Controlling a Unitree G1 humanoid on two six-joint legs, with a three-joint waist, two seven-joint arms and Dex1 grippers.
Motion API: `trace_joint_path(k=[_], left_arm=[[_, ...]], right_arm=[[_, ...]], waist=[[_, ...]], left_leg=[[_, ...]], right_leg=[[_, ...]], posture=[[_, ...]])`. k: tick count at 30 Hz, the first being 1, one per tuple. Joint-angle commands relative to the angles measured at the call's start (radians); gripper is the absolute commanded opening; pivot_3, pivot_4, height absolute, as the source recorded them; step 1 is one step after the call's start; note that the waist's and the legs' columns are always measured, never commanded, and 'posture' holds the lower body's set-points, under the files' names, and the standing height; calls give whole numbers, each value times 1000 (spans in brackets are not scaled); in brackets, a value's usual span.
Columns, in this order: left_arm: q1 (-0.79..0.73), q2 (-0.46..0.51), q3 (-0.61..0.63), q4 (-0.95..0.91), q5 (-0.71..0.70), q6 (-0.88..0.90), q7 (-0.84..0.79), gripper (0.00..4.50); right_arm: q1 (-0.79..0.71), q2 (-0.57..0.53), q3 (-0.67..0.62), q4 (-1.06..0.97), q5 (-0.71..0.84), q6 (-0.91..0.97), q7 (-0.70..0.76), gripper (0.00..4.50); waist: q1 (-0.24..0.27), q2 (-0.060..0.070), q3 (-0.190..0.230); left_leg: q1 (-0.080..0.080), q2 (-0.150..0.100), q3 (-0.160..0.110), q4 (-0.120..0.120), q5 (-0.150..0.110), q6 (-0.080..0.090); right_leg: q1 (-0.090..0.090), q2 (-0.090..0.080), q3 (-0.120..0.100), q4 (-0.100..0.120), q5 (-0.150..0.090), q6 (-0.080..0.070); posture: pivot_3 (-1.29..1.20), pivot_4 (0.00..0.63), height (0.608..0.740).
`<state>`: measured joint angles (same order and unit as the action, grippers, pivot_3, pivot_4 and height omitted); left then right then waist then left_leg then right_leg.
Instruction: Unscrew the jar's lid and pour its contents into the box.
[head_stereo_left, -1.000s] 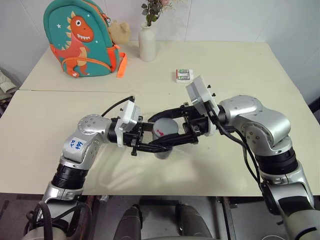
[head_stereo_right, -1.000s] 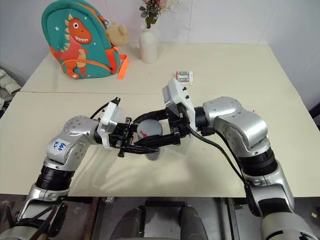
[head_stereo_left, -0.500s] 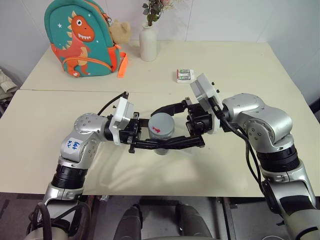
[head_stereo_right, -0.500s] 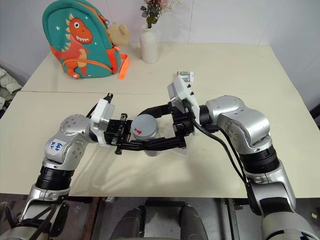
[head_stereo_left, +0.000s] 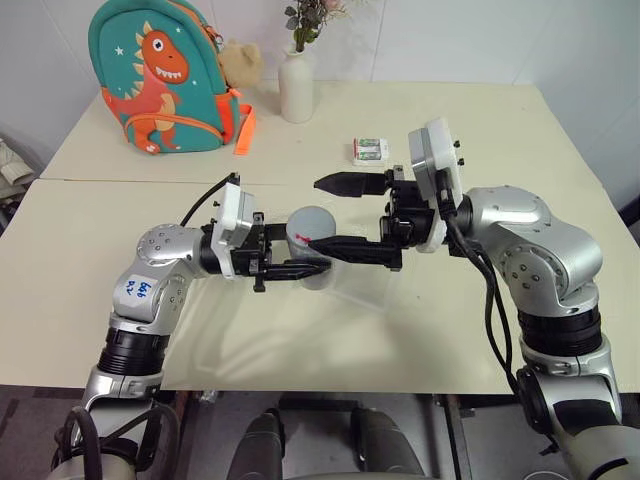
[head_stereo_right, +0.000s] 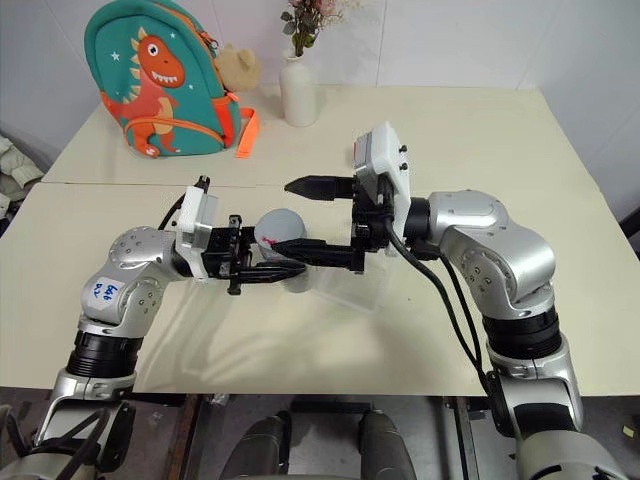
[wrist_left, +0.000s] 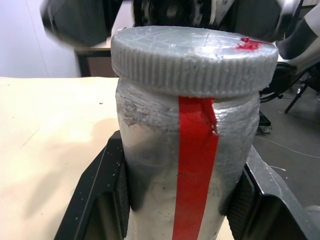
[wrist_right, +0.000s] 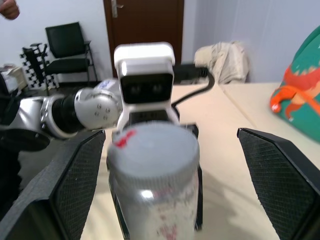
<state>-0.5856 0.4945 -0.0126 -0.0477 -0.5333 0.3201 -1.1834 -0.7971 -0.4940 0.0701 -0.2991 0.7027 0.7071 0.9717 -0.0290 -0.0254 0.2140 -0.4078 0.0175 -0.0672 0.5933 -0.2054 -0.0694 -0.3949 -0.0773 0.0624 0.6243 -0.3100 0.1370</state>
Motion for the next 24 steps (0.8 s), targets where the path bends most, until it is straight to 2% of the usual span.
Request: trace_joint_path(k=[1,10,15,19,24], left_arm=[[-16,-11,-4,-10,5,-15,16,1968],[-20,-32,-17,-24,5,-12,39,1968],[-15,-35,-15,-29,3,-11,46,1968],[-13,-33,-16,-30,3,-12,47,1968],[-7,-22,-14,-31,-2,-11,39,1968]], right_arm=[[-4,42,17,-44,4,-2,-44,4443],[-31,89,82,3,-77,-24,-86,4443],[-37,101,70,26,-98,-37,-96,4443],[-43,77,43,50,-118,-54,-89,4443],[-36,-6,-21,77,-104,-53,-48,4443]], waist=[[-1,0,0],[0,0,0],[-1,0,0],[0,0,0],[1,0,0]], left_leg=[[0,0,0,0,0,0],[0,0,0,0,0,0],[0,0,0,0,0,0],[0,0,0,0,0,0],[0,0,0,0,0,0]], right_leg=[[0,0,0,0,0,0],[0,0,0,0,0,0],[0,0,0,0,0,0],[0,0,0,0,0,0],[0,0,0,0,0,0]], posture=[[0,150,740],[0,150,740],[0,150,740],[0,150,740],[0,150,740]])
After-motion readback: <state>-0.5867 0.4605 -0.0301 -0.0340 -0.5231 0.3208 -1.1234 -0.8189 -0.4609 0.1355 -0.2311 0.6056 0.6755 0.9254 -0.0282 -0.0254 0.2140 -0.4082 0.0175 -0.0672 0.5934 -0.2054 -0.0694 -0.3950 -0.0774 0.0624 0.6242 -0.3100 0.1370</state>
